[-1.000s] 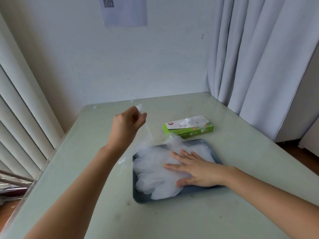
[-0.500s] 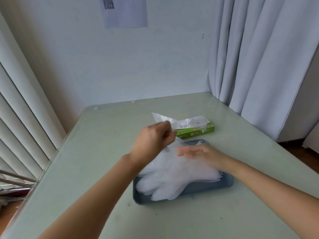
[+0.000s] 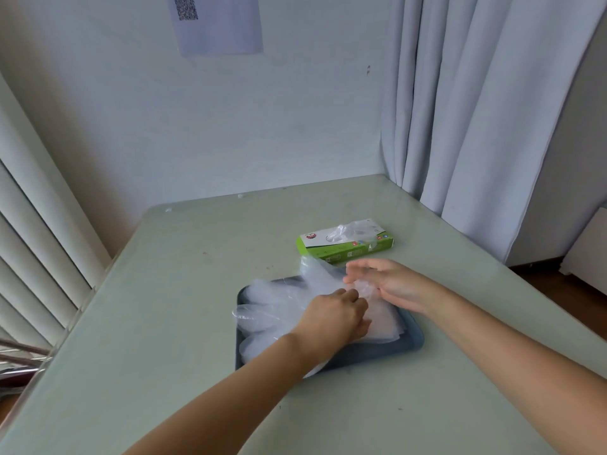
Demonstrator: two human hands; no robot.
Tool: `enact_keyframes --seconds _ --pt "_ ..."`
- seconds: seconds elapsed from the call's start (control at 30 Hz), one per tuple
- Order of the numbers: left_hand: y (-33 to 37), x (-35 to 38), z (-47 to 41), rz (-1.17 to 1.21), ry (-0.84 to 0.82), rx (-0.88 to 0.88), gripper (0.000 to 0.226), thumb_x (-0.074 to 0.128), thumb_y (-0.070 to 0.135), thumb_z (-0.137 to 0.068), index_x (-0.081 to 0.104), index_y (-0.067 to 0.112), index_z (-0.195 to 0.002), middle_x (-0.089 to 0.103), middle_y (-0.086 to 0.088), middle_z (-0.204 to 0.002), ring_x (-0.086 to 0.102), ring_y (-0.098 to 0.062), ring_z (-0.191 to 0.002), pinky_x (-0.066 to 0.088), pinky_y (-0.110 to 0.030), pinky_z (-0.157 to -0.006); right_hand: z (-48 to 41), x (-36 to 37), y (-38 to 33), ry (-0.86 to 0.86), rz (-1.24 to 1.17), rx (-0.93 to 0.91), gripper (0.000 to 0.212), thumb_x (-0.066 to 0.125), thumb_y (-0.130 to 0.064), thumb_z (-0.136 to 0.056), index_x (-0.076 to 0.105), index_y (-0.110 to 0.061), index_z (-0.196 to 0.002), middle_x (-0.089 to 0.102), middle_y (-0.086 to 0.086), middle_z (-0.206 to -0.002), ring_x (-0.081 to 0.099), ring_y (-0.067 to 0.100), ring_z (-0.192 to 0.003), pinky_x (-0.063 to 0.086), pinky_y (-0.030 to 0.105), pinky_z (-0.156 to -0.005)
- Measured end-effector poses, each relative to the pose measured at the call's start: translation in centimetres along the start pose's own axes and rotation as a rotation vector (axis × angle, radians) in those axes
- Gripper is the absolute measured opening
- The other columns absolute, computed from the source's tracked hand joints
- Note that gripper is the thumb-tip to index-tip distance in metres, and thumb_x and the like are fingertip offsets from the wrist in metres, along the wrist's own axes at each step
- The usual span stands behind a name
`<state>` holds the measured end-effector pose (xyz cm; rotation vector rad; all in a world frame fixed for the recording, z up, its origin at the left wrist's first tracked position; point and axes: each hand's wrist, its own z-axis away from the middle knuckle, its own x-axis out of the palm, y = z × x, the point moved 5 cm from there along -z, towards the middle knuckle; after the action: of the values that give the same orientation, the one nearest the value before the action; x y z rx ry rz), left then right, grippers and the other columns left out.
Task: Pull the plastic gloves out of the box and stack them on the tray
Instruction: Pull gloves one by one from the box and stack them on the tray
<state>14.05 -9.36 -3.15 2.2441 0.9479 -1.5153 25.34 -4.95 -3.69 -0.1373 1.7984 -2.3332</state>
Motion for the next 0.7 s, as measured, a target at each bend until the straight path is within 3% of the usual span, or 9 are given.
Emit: enact_keyframes --seconds 0.1,0.17,0.23,0.3,0.33,0.4,0.5,0.6,0.7 --pt "0.2 -0.4 0.4 0.126 -0.012 -0.033 0.038 0.083 0.045 -0.064 0.061 0.014 -0.062 0.059 -0.001 -0.062 0.056 -0.017 -0.054 0.037 -0.021 -0.042 -0.4 -0.5 -0.1 0.151 0.302 -0.058 0.051 0.073 0.003 -0.077 0.055 -0.009 -0.124 0.068 0.007 -0.099 0.06 0.009 -0.072 0.046 0.019 -0.068" --pt "-0.1 -1.1 0.8 0.393 -0.047 -0.169 0.042 0.053 0.049 -0.091 0.058 0.01 -0.078 0.06 -0.008 -0.079 0.055 -0.024 -0.071 0.042 -0.032 -0.063 -0.6 -0.8 -0.5 0.207 0.459 -0.114 0.052 0.071 0.007 -0.076 0.056 -0.013 -0.122 0.067 0.006 -0.101 0.057 0.006 -0.07 0.045 0.018 -0.064" --pt "-0.7 -2.1 1.2 0.55 -0.009 -0.251 0.039 0.033 0.043 -0.099 0.048 0.013 -0.079 0.051 -0.006 -0.079 0.045 -0.022 -0.071 0.036 -0.035 -0.067 -0.7 -0.9 -1.0 0.218 0.546 -0.186 0.05 0.07 0.007 -0.076 0.058 -0.014 -0.119 0.067 0.004 -0.099 0.054 0.002 -0.067 0.042 0.012 -0.061" --pt "-1.7 -2.4 1.6 0.471 -0.018 -0.296 0.031 0.033 0.031 -0.102 0.055 0.01 -0.093 0.056 -0.008 -0.093 0.048 -0.024 -0.083 0.036 -0.037 -0.076 -0.9 -0.9 -1.5 0.229 0.621 -0.231 0.046 0.07 0.007 -0.076 0.059 -0.015 -0.116 0.068 0.001 -0.095 0.054 0.001 -0.065 0.041 0.011 -0.061" --pt "-2.3 -1.8 1.9 0.362 -0.119 -0.325 0.033 0.033 0.029 -0.103 0.056 0.009 -0.114 0.057 -0.01 -0.114 0.051 -0.026 -0.103 0.035 -0.037 -0.09 -1.0 -0.9 -1.5 0.238 0.645 -0.239 0.044 0.069 0.007 -0.077 0.061 -0.015 -0.114 0.067 0.0 -0.093 0.057 0.003 -0.068 0.043 0.013 -0.063" --pt "-3.3 0.0 3.3 0.171 -0.384 -0.374 0.051 0.028 0.037 -0.103 0.03 0.01 -0.146 0.031 -0.007 -0.153 0.024 -0.024 -0.141 0.013 -0.037 -0.115 -1.1 -0.9 -1.6 0.262 0.675 -0.238 0.038 0.068 0.005 -0.078 0.063 -0.014 -0.111 0.067 -0.001 -0.088 0.06 0.01 -0.076 0.046 0.016 -0.068" --pt "-3.6 1.7 5.4 0.179 -0.533 -0.404 0.065 0.019 0.051 -0.101 0.001 0.018 -0.154 -0.004 0.002 -0.161 -0.006 -0.021 -0.148 -0.003 -0.052 -0.117 -0.7 -1.1 -1.6 0.336 0.716 -0.267 0.026 0.067 0.003 -0.079 0.068 -0.011 -0.1 0.062 -0.003 -0.076 0.054 0.007 -0.065 0.038 0.004 -0.057" --pt "-4.1 2.1 6.0 0.207 -0.536 -0.45 0.07 0.018 0.062 -0.095 -0.004 0.029 -0.153 -0.01 0.009 -0.16 -0.012 -0.02 -0.147 -0.008 -0.059 -0.113 0.2 -2.1 -2.1 0.408 0.699 -0.257 0.015 0.071 0.001 -0.075 0.071 -0.011 -0.083 0.06 -0.006 -0.064 0.053 0.008 -0.057 0.039 0.006 -0.054" --pt "-4.2 2.2 6.2 0.194 -0.544 -0.469 0.076 0.019 0.071 -0.09 -0.005 0.034 -0.152 -0.012 0.01 -0.16 -0.014 -0.022 -0.147 -0.01 -0.061 -0.111 1.1 -3.7 -3.0 0.529 0.706 -0.252 0.018 0.072 0.0 -0.073 0.069 -0.018 -0.072 0.065 -0.006 -0.064 0.057 0.007 -0.058 0.045 0.019 -0.064"
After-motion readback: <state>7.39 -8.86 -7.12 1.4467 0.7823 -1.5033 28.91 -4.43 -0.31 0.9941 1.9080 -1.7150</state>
